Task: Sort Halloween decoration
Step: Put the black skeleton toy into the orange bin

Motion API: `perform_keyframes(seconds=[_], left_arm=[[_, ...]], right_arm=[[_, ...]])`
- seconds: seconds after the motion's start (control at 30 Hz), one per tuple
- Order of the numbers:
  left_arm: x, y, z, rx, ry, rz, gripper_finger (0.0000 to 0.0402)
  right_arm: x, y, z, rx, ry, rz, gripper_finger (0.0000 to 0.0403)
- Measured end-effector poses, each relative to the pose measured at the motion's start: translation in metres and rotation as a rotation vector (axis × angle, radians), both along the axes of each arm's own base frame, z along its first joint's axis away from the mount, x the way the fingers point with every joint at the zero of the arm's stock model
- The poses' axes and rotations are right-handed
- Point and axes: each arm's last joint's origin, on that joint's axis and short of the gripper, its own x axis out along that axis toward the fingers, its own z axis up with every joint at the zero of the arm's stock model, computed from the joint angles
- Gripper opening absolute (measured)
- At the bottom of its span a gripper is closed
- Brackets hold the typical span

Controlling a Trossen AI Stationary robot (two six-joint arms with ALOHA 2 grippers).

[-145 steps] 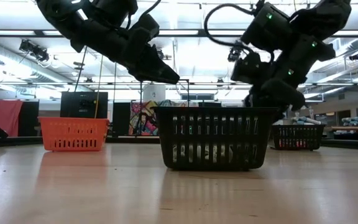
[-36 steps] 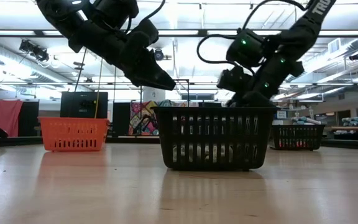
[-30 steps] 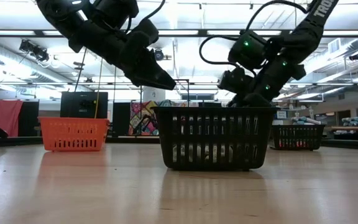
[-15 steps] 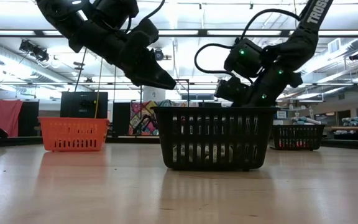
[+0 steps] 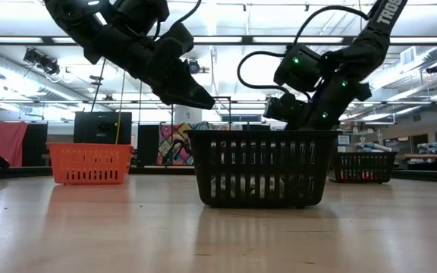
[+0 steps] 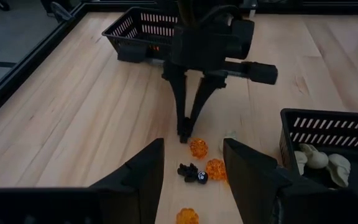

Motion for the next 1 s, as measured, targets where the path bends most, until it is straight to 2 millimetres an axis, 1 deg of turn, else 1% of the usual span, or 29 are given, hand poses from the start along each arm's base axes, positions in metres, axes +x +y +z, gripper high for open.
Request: perform_keyframes(seconds=[0.1, 0.2, 0.33, 0.47, 0.63, 0.7, 0.77, 0.9, 1.0], left_arm=[[0.0, 0.0, 0.0, 0.0, 0.001, 0.0, 0.0172], [0.0, 0.0, 0.0, 0.0, 0.001, 0.0, 0.0172], [0.0, 0.0, 0.0, 0.0, 0.002, 0.0, 0.0172], [0.0, 0.0, 0.0, -0.003, 0.001, 0.001, 0.0172], [0.0, 0.0, 0.0, -0.006, 0.0, 0.003, 0.0172], [0.0, 0.0, 0.0, -0.006, 0.0, 0.003, 0.0172], [0.0, 0.0, 0.0, -0.006, 0.0, 0.003, 0.0172], [0.0, 0.0, 0.0, -0.005, 0.0, 0.003, 0.0172], [0.0, 0.0, 0.0, -0.005, 0.0, 0.003, 0.0172]], right_arm=[[0.002, 0.002, 0.008, -0.039, 0.037, -0.021, 0.0042], [0.004, 0.005, 0.022, -0.079, 0.069, -0.038, 0.0044], [0.001, 0.01, 0.041, -0.129, 0.146, -0.088, 0.0046], [-0.007, 0.011, 0.061, -0.193, 0.227, -0.214, 0.0046], [-0.026, 0.008, 0.081, -0.243, 0.323, -0.43, 0.0047], [-0.033, 0.008, 0.087, -0.235, 0.344, -0.479, 0.0047], [-0.038, 0.008, 0.091, -0.215, 0.345, -0.487, 0.0047], [-0.04, 0.012, 0.097, -0.143, 0.332, -0.45, 0.0047], [-0.041, 0.018, 0.1, -0.045, 0.318, -0.386, 0.0048]])
